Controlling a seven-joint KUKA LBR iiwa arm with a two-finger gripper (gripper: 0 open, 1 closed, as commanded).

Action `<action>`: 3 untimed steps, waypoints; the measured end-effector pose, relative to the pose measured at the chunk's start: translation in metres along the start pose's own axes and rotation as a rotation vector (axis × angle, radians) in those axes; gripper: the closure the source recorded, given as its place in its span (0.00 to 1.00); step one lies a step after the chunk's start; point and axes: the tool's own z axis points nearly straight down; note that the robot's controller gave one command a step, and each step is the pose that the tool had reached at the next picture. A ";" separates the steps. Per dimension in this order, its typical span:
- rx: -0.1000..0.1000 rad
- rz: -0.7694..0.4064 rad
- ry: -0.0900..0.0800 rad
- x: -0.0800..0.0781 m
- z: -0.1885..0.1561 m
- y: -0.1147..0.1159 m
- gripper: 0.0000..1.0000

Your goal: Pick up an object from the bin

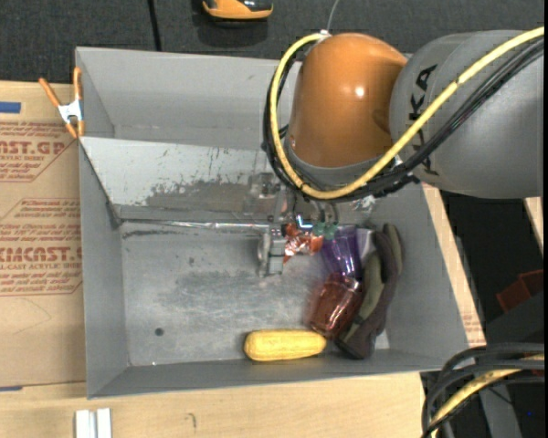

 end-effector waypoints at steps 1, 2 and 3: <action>-0.001 0.002 -0.008 -0.001 -0.005 -0.001 0.00; 0.000 -0.106 -0.011 -0.002 0.057 -0.035 0.00; 0.001 -0.074 -0.009 -0.017 0.075 -0.100 0.00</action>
Offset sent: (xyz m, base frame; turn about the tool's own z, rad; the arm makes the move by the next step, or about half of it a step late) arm 0.0013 -0.0935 -0.1650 -0.2834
